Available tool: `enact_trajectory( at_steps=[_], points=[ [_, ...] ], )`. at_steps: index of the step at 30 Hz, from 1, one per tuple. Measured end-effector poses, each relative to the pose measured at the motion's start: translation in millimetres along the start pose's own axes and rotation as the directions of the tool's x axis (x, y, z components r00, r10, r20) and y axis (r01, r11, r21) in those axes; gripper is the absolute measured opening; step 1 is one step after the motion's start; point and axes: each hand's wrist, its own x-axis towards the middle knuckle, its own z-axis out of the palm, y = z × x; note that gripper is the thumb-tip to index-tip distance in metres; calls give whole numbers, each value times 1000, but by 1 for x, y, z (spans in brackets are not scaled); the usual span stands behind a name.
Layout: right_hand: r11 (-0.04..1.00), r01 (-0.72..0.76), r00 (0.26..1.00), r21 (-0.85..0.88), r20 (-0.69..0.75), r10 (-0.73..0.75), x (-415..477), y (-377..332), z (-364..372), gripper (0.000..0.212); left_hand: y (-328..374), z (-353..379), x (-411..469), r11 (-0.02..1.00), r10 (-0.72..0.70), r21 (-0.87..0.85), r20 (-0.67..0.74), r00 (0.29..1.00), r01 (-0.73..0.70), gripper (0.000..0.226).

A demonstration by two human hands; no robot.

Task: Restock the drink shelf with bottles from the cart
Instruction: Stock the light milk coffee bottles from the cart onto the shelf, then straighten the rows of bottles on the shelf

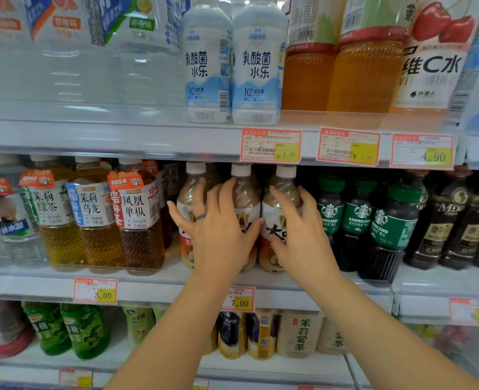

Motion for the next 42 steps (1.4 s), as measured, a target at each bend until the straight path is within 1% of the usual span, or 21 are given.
enact_trajectory(
  at_steps=[4,8,10,12,13,15,17,19,22,26,28,29,30,32,33,35,37,38,40,42],
  points=[
    [1000,-3,1000,-14,-21,2,-1,-3,-1,76,-7,0,2,995,57,-80,-17,998,-58,73],
    [998,31,999,-59,-14,-32,-6,-4,-4,78,-11,-4,2,994,85,-74,7,996,-85,74],
    [996,78,992,-45,-93,-82,-17,-1,-4,77,-15,-6,-5,994,108,-33,23,994,-107,73],
    [995,97,984,9,-148,-95,-34,2,2,73,-22,-6,-18,994,109,9,30,994,-109,70],
    [996,77,987,51,-143,-69,-42,3,7,73,-26,-4,-25,995,94,20,33,995,-94,69],
    [990,-16,994,142,-102,31,-53,3,18,76,-30,1,-33,998,55,26,43,998,-56,70],
    [980,-90,990,179,-91,107,-56,4,27,81,-33,6,-36,998,54,10,43,998,-54,72],
    [981,-126,983,145,-114,143,-54,4,30,85,-35,8,-36,997,77,-16,34,996,-77,73],
    [977,-183,973,106,-126,195,-51,4,32,84,-35,10,-37,997,67,-40,33,997,-66,74],
    [979,-189,965,76,-172,200,-50,6,35,86,-31,10,-39,996,69,-50,31,997,-68,74],
    [977,-191,956,99,-207,208,-52,6,35,85,-35,7,-43,994,55,-101,32,998,-51,77],
    [983,-155,952,100,-250,176,-53,5,34,82,-38,4,-47,988,21,-154,36,999,-15,79],
    [993,-87,948,79,-300,107,-52,2,32,78,-40,1,-49,973,-34,-225,46,998,44,80],
    [997,78,934,-11,-350,-77,-47,-4,28,66,-44,-7,-51,916,-158,-358,86,984,179,84],
    [990,131,928,-60,-342,-144,-42,-10,27,62,-45,-9,-50,891,-195,-396,108,975,223,86],
    [963,182,935,-199,-269,-232,-29,-22,26,61,-48,-12,-46,871,-224,-418,131,966,259,88],
    [916,192,954,-353,-152,-259,-17,-31,28,67,-51,-13,-40,875,-226,-407,137,965,263,89],
    [896,189,962,-401,-108,-251,-13,-34,29,71,-53,-13,-38,878,-223,-400,144,964,263,89],
    [877,175,972,-447,-66,-228,-7,-35,29,74,-55,-13,-36,883,-205,-395,164,965,254,90],
    [877,164,974,-452,-65,-216,-4,-35,29,74,-57,-13,-36,876,-198,-408,183,963,258,91]
  ],
)
